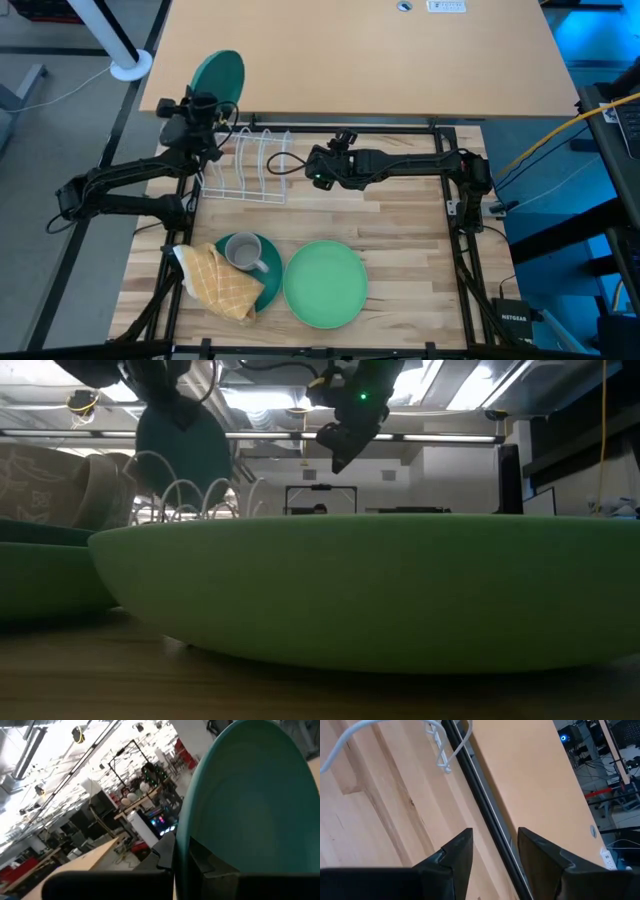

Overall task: Sort dishes
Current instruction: Put the right dark green plate into the dish rack

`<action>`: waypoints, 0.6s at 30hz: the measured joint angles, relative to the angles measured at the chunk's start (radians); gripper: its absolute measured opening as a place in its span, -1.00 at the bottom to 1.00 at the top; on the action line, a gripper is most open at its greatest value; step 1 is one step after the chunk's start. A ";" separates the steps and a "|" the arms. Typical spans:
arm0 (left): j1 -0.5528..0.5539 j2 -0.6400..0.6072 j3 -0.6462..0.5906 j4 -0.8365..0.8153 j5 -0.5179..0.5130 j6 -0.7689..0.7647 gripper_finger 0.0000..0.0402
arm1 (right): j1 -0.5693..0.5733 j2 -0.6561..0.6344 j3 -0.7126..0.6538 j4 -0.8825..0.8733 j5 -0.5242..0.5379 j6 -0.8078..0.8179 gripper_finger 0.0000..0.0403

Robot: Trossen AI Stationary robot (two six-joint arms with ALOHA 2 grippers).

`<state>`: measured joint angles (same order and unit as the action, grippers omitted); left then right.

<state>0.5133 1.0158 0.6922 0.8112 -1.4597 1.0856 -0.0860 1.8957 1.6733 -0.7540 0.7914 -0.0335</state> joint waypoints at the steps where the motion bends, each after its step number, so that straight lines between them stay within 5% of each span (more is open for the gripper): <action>1: 0.000 0.000 0.000 -0.037 -0.011 -0.031 -0.99 | 0.000 0.000 0.000 0.004 0.000 0.000 -0.21; 8: -0.011 0.000 0.000 -0.288 -0.078 -0.295 -0.99 | 0.000 0.000 0.000 0.030 -0.040 0.002 -0.21; 18: -0.095 0.000 0.000 -0.431 -0.118 -0.323 -0.99 | 0.000 0.000 0.000 0.051 -0.089 0.001 -0.21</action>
<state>0.4185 1.0153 0.6922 0.3803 -1.5775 0.7630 -0.0856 1.8957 1.6737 -0.7031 0.7029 -0.0324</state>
